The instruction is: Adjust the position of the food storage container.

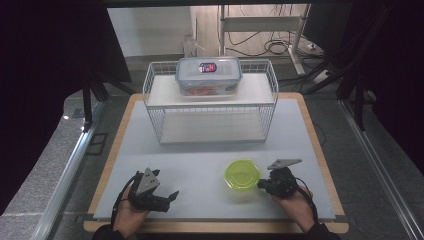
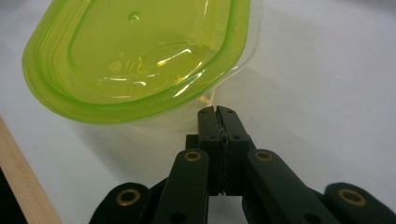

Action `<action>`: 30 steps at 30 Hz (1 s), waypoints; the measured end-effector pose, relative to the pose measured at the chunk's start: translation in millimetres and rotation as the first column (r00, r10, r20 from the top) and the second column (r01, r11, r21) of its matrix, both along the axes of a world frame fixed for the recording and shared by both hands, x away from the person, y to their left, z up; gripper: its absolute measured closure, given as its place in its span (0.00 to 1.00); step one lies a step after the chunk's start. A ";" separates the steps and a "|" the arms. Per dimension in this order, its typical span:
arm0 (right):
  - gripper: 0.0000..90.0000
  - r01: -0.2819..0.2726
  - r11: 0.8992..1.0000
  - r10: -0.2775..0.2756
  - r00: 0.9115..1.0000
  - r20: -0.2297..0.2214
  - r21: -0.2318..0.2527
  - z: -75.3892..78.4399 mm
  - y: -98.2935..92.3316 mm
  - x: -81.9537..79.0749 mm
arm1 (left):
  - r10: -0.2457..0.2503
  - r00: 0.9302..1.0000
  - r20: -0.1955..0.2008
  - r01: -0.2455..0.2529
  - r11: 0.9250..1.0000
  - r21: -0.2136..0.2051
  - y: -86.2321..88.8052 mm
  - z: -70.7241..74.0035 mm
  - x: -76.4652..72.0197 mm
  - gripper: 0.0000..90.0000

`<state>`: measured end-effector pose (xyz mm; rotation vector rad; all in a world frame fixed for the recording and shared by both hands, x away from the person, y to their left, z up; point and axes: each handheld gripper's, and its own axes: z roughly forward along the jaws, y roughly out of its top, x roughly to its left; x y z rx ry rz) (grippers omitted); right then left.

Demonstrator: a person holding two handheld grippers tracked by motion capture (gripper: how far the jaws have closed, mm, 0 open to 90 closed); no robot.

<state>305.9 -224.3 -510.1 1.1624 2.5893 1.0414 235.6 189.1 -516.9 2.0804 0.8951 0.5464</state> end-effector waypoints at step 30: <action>0.98 -0.089 0.995 0.091 0.994 0.064 -0.035 -6.8 58.2 15.7 | -0.006 1.000 0.000 0.006 1.000 0.003 -1.1 0.1 -0.2 0.06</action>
